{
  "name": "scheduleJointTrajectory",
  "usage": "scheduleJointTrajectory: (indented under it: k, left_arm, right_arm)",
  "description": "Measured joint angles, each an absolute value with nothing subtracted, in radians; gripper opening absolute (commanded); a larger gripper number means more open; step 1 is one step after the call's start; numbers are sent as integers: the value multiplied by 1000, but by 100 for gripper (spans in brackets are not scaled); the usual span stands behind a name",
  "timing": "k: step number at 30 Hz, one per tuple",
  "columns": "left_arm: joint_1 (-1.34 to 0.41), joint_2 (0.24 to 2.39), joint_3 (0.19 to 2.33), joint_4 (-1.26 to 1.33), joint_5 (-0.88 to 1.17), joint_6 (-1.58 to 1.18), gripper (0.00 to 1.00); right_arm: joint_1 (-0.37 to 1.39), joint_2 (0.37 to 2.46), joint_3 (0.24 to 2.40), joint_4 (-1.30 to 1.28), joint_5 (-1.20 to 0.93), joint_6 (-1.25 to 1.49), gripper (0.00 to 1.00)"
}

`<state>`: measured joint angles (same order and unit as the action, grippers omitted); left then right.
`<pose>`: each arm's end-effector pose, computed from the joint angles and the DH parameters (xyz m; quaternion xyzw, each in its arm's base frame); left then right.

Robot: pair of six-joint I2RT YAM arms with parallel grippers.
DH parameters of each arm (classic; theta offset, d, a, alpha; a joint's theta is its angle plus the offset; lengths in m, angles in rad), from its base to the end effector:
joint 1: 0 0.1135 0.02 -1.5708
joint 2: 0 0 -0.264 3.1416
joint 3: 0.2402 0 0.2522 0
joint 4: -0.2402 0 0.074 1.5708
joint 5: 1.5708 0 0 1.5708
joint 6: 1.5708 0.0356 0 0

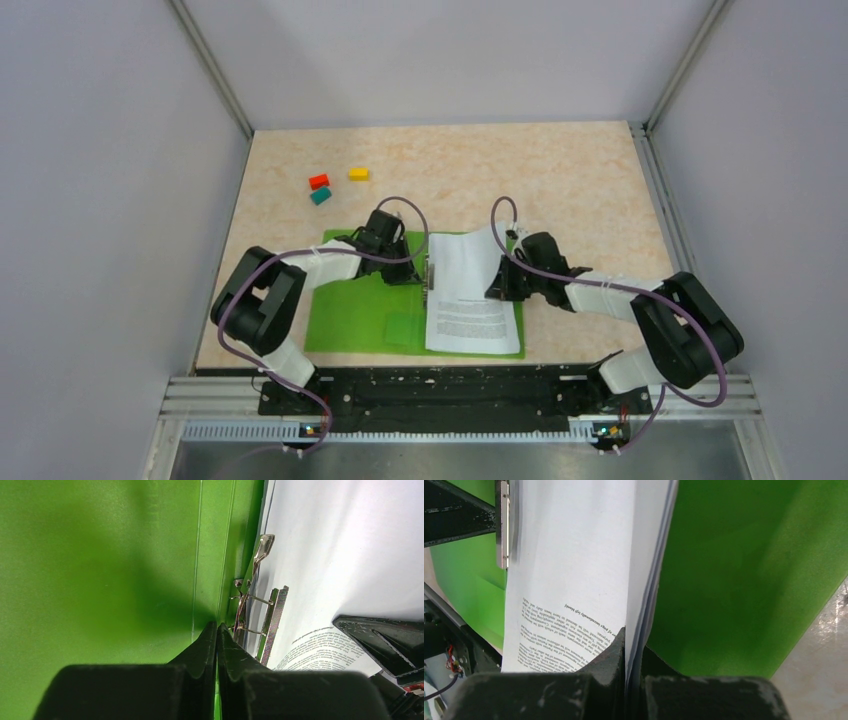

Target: Put the files into the folder

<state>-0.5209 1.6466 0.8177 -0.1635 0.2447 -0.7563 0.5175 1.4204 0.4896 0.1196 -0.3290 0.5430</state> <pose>0.2638 -0.1613 0.1458 -0.0771 0.9488 -0.2626 0.1575 0.2107 0.1332 0.1358 -0.0490 0.9169 0.3162 0.2386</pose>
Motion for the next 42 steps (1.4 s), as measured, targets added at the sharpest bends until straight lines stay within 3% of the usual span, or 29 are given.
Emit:
scheduleJointTrajectory:
  k: [26,42]
  left_arm:
    - [-571,1710,904,-196,200,-854,0]
    - [-503,1777,987,-206,206,-829,0]
  right_arm:
    - [501,1422,585,-38,-223,397,0]
    - [501,1395,618,-76,-182,337,0]
